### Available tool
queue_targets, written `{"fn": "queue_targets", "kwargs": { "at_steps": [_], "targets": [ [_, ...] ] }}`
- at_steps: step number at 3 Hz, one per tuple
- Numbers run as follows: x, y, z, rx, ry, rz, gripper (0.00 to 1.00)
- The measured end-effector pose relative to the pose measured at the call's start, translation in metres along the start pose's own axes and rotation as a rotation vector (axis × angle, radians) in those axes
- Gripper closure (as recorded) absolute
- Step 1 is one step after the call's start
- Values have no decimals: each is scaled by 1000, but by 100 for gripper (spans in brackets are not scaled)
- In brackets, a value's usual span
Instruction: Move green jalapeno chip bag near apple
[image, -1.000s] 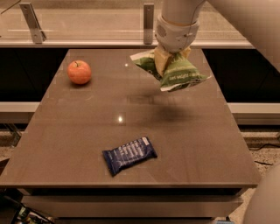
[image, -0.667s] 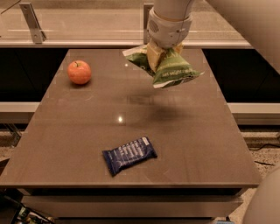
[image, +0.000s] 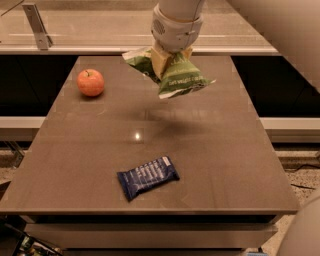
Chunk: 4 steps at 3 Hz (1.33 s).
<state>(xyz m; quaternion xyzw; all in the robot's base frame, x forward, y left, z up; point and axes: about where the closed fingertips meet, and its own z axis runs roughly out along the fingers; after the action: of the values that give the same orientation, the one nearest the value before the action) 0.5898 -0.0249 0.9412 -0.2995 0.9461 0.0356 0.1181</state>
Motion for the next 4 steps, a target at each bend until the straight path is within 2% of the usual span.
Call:
{"fn": "queue_targets", "kwargs": {
  "at_steps": [2, 3, 4],
  "targets": [
    [-27, 11, 20, -16, -21, -21, 100],
    [-41, 13, 31, -6, -21, -8, 100],
    [-52, 8, 39, -1, -44, 66, 100]
  ]
}}
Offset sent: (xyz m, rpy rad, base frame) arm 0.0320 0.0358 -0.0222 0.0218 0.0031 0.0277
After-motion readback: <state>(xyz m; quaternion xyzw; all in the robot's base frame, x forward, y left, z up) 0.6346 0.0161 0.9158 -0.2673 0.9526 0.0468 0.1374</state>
